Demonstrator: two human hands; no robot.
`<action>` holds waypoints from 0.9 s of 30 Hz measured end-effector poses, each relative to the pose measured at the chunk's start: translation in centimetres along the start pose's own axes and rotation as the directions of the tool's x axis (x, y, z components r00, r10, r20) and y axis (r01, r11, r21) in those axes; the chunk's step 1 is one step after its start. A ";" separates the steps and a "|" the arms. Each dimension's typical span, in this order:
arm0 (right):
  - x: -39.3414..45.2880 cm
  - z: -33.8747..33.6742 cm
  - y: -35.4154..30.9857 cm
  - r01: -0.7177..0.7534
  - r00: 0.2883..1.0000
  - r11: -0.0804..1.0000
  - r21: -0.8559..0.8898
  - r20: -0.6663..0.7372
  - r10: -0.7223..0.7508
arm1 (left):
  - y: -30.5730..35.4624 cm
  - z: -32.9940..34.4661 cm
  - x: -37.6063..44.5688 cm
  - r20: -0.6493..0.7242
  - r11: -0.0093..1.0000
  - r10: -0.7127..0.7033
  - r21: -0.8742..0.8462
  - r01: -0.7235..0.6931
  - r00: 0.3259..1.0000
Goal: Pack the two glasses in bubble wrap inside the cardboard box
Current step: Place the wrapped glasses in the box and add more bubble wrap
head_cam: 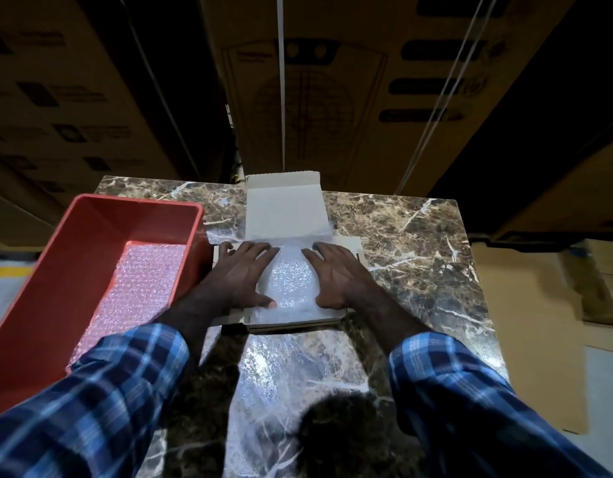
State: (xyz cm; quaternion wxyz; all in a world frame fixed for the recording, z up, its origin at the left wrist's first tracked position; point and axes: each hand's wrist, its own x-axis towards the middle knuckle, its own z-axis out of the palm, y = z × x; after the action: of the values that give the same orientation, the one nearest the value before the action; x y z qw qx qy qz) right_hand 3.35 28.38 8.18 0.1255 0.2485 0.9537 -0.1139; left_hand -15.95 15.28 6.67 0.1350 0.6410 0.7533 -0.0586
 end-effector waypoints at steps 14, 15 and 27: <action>1.7 -0.8 0.0 0.003 0.997 0.992 -0.129 0.074 0.007 | 0.3 -0.7 0.0 0.012 0.987 -0.051 0.151 0.049 0.999; 1.8 -0.8 0.1 0.001 0.997 0.992 -0.127 0.075 0.009 | 0.3 -0.7 0.0 0.003 0.985 -0.057 0.162 0.056 0.998; 2.7 -1.8 -0.6 -0.027 0.969 0.982 -0.185 0.238 0.071 | 1.4 -1.1 -0.6 0.034 0.962 -0.139 0.241 0.126 0.990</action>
State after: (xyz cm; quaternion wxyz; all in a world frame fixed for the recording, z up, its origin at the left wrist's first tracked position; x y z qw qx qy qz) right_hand 0.43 29.57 9.18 0.2664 0.2437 0.9310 -0.0537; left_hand -14.60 15.24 8.05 0.0720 0.5989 0.7784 -0.1739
